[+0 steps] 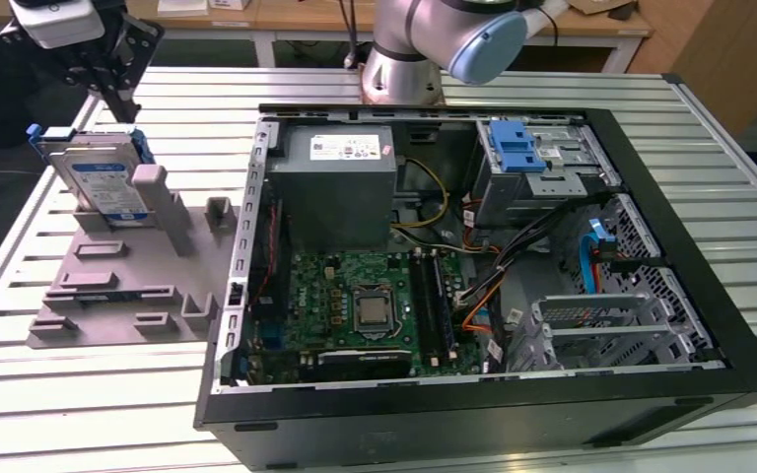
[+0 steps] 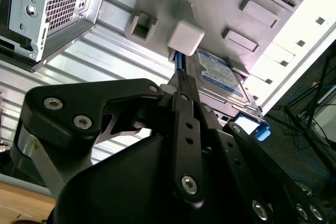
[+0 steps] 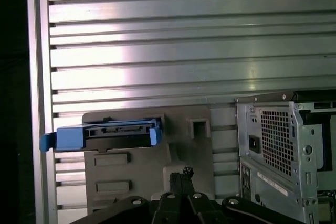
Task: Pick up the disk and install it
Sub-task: 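Reach for the disk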
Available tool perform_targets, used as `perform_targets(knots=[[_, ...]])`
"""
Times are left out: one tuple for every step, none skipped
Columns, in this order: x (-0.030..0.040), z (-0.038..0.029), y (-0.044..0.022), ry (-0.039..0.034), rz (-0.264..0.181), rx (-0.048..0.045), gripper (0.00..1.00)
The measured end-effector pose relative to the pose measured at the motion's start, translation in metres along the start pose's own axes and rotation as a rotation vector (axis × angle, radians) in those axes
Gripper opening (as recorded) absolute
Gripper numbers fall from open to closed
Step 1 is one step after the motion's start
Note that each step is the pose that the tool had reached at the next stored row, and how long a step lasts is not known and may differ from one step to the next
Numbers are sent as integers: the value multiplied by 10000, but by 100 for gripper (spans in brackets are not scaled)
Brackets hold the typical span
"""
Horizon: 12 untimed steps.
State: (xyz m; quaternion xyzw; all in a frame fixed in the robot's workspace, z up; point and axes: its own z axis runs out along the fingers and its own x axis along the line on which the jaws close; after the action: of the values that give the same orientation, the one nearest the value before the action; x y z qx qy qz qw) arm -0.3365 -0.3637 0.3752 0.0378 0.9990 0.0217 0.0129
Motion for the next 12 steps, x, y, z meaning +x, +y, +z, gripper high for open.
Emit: perform_targets(knots=[[8, 0, 1, 1, 1, 0, 11], [13, 0, 2, 0, 1, 0, 11], [43, -1, 2, 0, 1, -1, 11], [43, -1, 2, 1, 0, 0, 11], [43, -1, 1, 1, 1, 0, 11], [44, -1, 2, 0, 0, -1, 11], [44, -1, 2, 0, 1, 0, 11], [44, -1, 2, 1, 1, 0, 11], [44, -1, 2, 1, 1, 0, 11], [44, -1, 2, 1, 1, 0, 11], [44, -1, 2, 1, 0, 0, 11], [45, -1, 2, 1, 0, 0, 11]])
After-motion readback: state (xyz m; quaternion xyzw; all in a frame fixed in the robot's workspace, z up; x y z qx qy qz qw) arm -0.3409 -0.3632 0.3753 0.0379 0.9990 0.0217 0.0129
